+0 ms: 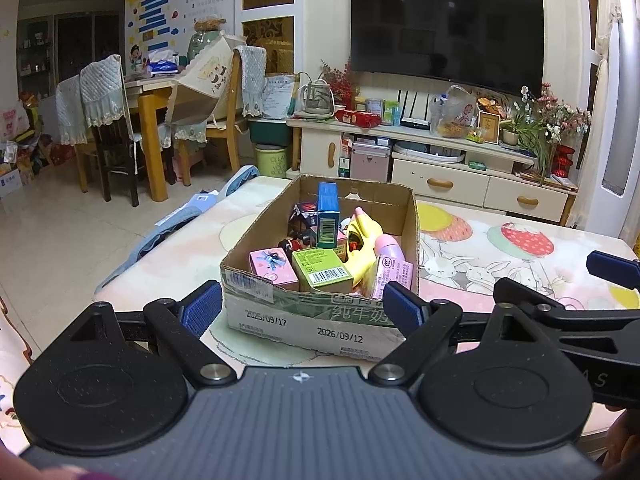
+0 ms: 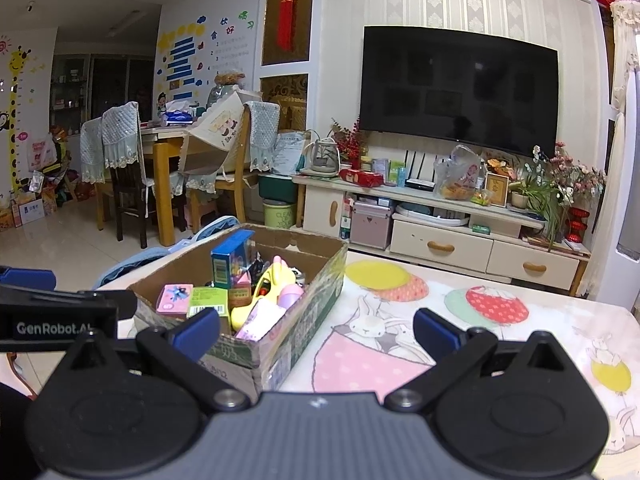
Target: Organize rigid objects
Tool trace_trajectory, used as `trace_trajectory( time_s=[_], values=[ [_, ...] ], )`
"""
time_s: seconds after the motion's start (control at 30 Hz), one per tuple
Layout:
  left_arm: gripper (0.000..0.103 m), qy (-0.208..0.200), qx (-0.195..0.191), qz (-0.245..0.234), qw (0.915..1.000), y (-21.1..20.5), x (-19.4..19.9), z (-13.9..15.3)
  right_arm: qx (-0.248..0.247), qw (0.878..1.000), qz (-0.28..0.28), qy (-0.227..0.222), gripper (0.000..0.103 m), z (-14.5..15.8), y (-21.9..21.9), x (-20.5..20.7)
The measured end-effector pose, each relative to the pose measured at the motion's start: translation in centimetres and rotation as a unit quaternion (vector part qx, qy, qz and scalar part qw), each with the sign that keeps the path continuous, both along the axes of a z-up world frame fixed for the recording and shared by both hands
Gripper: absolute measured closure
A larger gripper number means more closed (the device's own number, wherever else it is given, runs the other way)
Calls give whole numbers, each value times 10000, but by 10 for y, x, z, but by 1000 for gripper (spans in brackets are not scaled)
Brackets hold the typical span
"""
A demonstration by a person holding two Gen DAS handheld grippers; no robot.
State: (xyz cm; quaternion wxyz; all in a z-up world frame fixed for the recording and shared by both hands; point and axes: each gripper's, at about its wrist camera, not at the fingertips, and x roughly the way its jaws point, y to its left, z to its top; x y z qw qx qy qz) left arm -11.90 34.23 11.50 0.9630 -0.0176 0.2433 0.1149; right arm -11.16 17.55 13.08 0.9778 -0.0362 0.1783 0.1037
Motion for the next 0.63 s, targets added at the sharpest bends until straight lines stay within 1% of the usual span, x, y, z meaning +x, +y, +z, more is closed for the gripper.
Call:
trace_trajectory(
  time_s=[0.33,0.53,0.63],
  values=[
    [0,85,4,-67,9999,-5,1,-1,94,9999,-49,100,1,-5,-10,5],
    [0,76,115,-150,9998,-10,4,-2,171,9997,-119,132,1,-12,-21,10],
    [0,137,156,-251,9995,-19,9,-2,235,9995,-222,63,1,-16,-31,12]
  ],
)
